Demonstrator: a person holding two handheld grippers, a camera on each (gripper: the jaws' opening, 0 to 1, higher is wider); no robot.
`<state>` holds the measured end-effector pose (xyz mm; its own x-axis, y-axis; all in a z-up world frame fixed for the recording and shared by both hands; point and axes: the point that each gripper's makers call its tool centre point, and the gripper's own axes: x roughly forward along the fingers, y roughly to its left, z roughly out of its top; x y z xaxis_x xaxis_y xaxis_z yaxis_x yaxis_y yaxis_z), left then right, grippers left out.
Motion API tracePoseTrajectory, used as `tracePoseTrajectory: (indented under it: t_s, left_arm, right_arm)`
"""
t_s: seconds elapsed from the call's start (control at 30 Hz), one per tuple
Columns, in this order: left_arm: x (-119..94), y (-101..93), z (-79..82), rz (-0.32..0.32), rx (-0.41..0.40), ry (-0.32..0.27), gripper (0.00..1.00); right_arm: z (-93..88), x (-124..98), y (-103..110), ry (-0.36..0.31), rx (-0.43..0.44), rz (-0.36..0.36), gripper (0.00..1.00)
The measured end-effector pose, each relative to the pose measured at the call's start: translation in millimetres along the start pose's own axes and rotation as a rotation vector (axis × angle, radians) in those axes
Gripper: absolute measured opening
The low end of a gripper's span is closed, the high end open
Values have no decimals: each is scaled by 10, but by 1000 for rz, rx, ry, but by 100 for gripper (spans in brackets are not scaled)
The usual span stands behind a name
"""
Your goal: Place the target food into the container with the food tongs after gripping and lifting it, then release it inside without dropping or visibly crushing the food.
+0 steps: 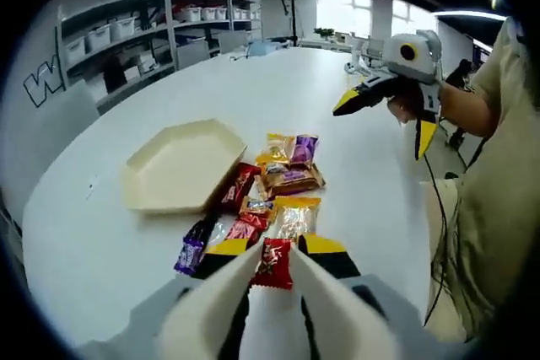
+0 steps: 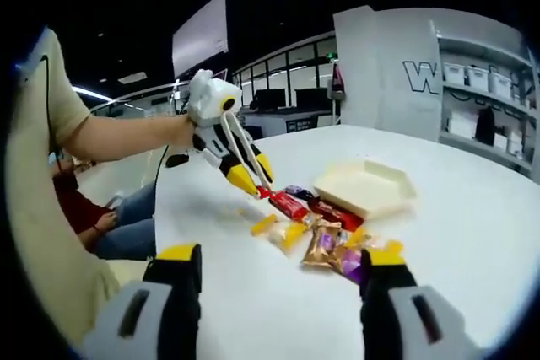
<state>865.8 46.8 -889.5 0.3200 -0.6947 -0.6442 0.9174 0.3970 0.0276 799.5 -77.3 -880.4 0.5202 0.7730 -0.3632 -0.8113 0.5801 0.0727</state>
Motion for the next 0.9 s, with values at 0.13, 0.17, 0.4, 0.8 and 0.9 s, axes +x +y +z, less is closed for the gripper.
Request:
tracePoseTrajectory:
  t_s: [0.13, 0.17, 0.4, 0.8, 0.9]
  left_arm:
    - [-57, 40, 159, 8, -1, -15, 20]
    - [-74, 52, 212, 10, -1, -22, 20]
    - [-112, 87, 456, 10, 9, -46, 20]
    - [-220, 247, 838, 19, 27, -81, 19]
    - [-233, 329, 921, 23, 25, -88, 19]
  right_arm:
    - [1, -13, -6, 0, -2, -4, 75]
    - [2, -19, -9, -1, -1, -6, 75]
    - [-25, -41, 2, -2, 4, -5, 75]
    - [-15, -41, 44, -16, 5, 5, 75]
    - [-2, -42, 48, -23, 6, 6, 75]
